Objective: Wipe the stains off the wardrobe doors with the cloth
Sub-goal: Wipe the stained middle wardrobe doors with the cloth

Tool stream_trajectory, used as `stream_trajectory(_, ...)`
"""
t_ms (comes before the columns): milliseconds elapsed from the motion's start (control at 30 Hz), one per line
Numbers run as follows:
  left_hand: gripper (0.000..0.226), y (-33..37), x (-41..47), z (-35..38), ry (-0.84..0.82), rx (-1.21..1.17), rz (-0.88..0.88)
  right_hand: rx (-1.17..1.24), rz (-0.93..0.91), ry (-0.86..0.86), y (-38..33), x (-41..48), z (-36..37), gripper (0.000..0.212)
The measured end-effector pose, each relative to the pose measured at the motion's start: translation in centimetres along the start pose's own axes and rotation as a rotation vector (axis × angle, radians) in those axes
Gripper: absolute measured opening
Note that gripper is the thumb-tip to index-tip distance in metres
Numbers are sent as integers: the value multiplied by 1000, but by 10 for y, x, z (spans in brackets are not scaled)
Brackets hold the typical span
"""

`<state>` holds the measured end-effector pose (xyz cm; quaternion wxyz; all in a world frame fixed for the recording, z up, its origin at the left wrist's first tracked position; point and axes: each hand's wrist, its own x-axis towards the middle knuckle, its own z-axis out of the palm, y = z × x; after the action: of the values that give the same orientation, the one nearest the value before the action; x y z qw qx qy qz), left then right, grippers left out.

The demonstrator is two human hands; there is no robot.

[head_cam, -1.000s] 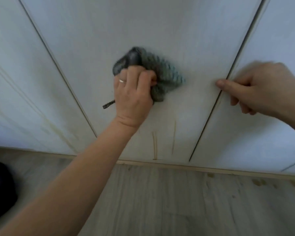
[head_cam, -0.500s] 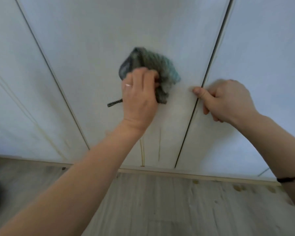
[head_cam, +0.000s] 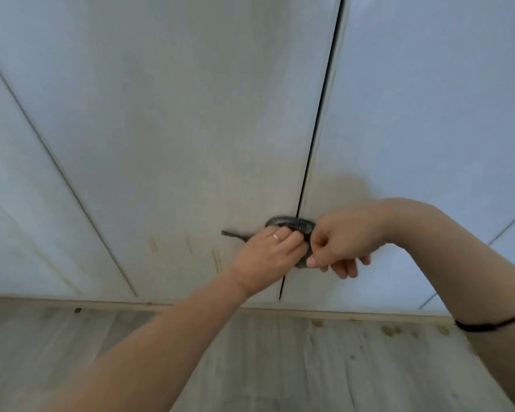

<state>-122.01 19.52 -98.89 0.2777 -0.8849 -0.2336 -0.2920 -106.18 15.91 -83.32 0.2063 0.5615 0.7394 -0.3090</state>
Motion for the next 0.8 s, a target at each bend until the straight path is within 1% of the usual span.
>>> stream_trajectory(33,13,0,-8,4,-83,2,33,-1,4,-11,0,4,2,27)
stream_trajectory(67,11,-6,-7,2,-101,-10,41,11,-12,7,1,7,3,27)
stream_trajectory(100,11,-15,1,-5,-50,-20,36,25,-49,51,1,9,3,27)
stream_trajectory(133,11,-24,15,-18,42,-40,7,41,-100,117,1,10,2,28)
stream_trajectory(167,13,-35,31,-34,165,-15,-58,58,-147,187,0,10,0,29)
stream_trajectory(233,16,-58,70,-67,429,55,-277,95,-192,324,-1,11,-4,32)
stream_trajectory(267,17,-65,86,-80,528,92,-363,96,-189,358,-3,12,-5,33)
stream_trajectory(300,19,-68,100,-86,601,106,-403,79,-172,358,-6,12,-6,33)
stream_trajectory(333,22,-66,108,-86,629,110,-398,36,-143,314,-10,12,-6,33)
stream_trajectory(367,27,-60,112,-81,609,110,-355,-17,-106,235,-15,12,-3,34)
stream_trajectory(400,33,-50,110,-70,547,106,-283,-67,-63,130,-19,12,2,35)
stream_trajectory(433,39,-36,104,-53,430,100,-196,-103,-16,9,-22,12,8,36)
stream_trajectory(467,44,-23,91,-22,249,128,-102,-117,22,-109,-25,11,14,36)
stream_trajectory(500,48,-9,73,6,59,131,-53,-113,48,-204,-26,11,20,35)
stream_trajectory(533,48,3,53,30,-163,90,-93,-93,56,-258,-25,9,23,34)
stream_trajectory(567,44,14,40,39,-339,28,-170,-61,56,-261,-24,6,24,33)
stream_trajectory(600,39,21,34,39,-515,-69,-171,-38,48,-229,-22,2,22,31)
stream_trajectory(633,33,24,34,36,-568,-144,-149,-38,41,-183,-19,-3,17,30)
stream_trajectory(667,31,22,42,25,-559,-142,-47,-54,38,-144,-17,-8,12,30)
stream_trajectory(700,38,16,54,10,-498,-79,13,-76,32,-116,-14,-12,7,30)
stream_trajectory(733,48,9,67,-9,-347,-79,-17,-88,12,-84,-12,-16,3,30)
stream_trajectory(767,55,-2,84,-38,-131,-93,-67,-75,-35,-34,-9,-20,-2,30)
stream_trajectory(800,58,-19,98,-48,4,20,-65,-30,-110,51,-8,-23,-6,31)
